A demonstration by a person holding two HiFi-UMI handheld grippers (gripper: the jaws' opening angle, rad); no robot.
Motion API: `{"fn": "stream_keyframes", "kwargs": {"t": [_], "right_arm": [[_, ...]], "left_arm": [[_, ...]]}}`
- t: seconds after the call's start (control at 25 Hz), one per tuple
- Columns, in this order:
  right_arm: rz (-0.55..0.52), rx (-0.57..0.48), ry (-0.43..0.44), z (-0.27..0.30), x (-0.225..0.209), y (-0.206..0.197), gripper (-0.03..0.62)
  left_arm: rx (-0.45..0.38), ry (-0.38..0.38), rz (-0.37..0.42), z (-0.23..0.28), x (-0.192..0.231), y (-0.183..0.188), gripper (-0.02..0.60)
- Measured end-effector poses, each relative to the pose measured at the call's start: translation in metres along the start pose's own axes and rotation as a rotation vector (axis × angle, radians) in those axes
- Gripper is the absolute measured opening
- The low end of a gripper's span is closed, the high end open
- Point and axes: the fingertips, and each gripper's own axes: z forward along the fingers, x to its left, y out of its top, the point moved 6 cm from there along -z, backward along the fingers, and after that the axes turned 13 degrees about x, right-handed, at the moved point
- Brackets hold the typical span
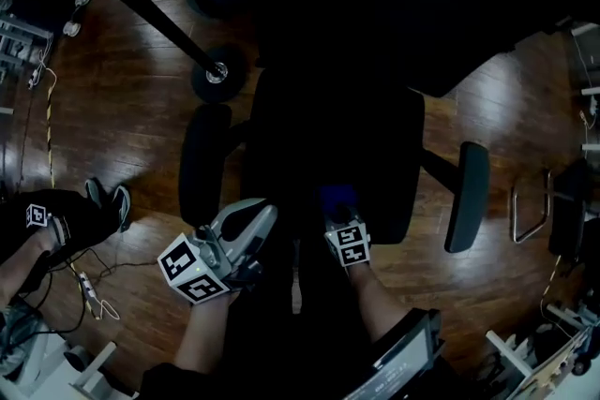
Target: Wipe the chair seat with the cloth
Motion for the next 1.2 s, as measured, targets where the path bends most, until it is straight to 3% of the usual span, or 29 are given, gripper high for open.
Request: {"fn": "stream_keyframes", "kwargs": {"t": [0.16,0.32,0.56,0.64,0.72,0.92,1.0,1.2], "right_arm": [[0.111,-0.003,-0.154,-0.045,-0.073,-0.024,0.06],[0.219,-0.029,-0.262,-0.082,-0.12,-0.05,0.06],[0.298,-0.031,-0.234,-0.089,-0.142,-0.063,0.06],[0.338,-0.044,-0.183,-0.095,-0.138,-0.055,0.06],[0.363,-0.145,-0.09,-0.115,-0.123,-0.031,0.06],[0.362,-0.626,0.234,-0.234,-0.059,0.096,0.06],[0.33,-0.768,0.334,-0.292,-0.033,0.135,0.06],[0.227,-0.984,0.426,-0.397,0.008,0.184,0.058]], "left_arm": [[0.048,-0.064,0.007,0.038,-0.006,-0.002,0.003],[0.09,-0.12,0.011,0.07,-0.012,-0.004,0.003],[0.116,-0.161,0.033,0.096,-0.028,-0.003,0.002],[0.116,-0.16,0.049,0.093,-0.036,0.005,0.002],[0.112,-0.162,0.06,0.086,-0.048,0.016,0.003],[0.052,-0.193,0.088,0.059,-0.083,0.066,0.002],[0.032,-0.221,0.115,0.049,-0.11,0.086,0.002],[-0.044,-0.303,0.184,0.031,-0.168,0.122,0.002]]}}
